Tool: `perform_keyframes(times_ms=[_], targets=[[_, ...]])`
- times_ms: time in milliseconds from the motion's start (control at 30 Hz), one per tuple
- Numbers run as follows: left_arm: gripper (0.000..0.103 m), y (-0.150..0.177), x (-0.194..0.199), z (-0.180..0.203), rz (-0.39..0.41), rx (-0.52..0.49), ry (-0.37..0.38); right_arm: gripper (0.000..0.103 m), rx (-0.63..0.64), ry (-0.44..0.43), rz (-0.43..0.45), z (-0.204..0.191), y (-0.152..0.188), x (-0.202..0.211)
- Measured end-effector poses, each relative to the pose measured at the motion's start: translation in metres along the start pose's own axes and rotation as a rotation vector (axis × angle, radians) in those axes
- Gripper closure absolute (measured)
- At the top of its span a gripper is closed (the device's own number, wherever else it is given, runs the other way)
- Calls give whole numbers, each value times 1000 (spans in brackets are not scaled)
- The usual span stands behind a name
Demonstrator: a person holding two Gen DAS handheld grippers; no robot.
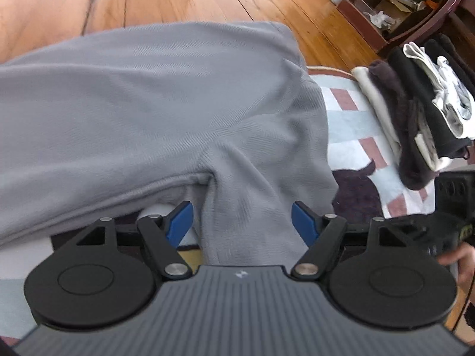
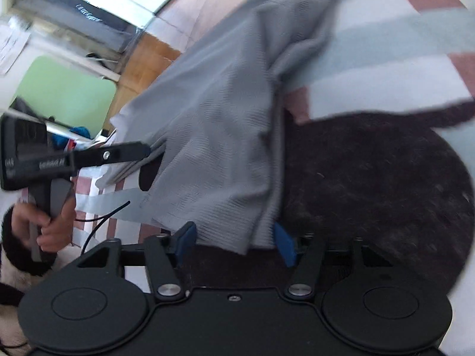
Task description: Fold clothes
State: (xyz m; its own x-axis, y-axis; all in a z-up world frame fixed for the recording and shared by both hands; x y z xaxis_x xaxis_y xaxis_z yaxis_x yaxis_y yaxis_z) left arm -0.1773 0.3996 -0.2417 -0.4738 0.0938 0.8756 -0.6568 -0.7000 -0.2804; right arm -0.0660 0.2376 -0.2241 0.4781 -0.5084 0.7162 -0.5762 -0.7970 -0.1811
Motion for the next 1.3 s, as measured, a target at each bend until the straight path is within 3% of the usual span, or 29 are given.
perform_keyframes(times_ms=[33,67,100,267,333,433,500,667,800,867,900,933,967,1033,1067,1133,1200,1300], targets=[[30,-1,2,-2,7,3,-4,49,16,4,7,-3,-1,-2],[30,-2,3,-4,14,6,-7,87,6,8,15,3,-1,-6],[30,-3,5,-7,20,10,-9,91,19,-5,33,-4,0,1],[30,0,14,-12,23,24,50,92,94,-55,93,-36,12,40],[30,1,12,-12,13,16,52,92,93,34,65,-26,20,35],[30,5,6,-2,-6,-39,47,91,-21,164,1,9,32,12],[30,11,3,13,-15,-121,39,91,-61,146,19,12,34,9],[30,24,-3,56,-14,-319,59,91,-133,-50,83,-3,12,29],[10,35,-5,92,3,-471,99,91,-176,-92,104,-21,-12,31],[10,37,-9,103,14,-518,103,91,-166,-119,117,-32,-24,33],[26,35,-15,99,6,-505,60,91,-156,-127,125,-35,-27,36],[77,32,-22,93,-5,-489,12,91,-147,-136,132,-38,-30,40],[98,32,-25,86,-19,-444,29,90,-138,-141,140,-41,-34,44],[97,31,-30,72,-49,-346,83,86,-144,-54,181,-31,-38,45],[97,30,-32,66,-64,-296,110,78,-147,-1,196,-23,-38,44],[97,29,-36,52,-94,-197,164,73,-151,60,176,-10,-34,38],[96,27,-40,39,-124,-98,217,73,-167,57,142,3,-27,23],[96,23,-46,19,-167,52,296,72,-293,-9,102,19,-18,-1]])
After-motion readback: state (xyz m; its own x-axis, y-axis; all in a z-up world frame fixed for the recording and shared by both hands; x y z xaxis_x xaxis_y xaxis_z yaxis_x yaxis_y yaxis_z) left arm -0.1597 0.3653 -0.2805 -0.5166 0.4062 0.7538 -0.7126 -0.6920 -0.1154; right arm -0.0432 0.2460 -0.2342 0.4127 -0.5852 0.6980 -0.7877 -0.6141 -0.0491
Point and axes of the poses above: each gripper's, at about its wrist camera, not at the fingertips, and x roughly against the way its jaws point, z to its right, y to its underside, the point moved 9 cm from there along -x, roughly the way its jaws point, and after that the axes turned 10 degrees about -z, right-handed, at the moved point
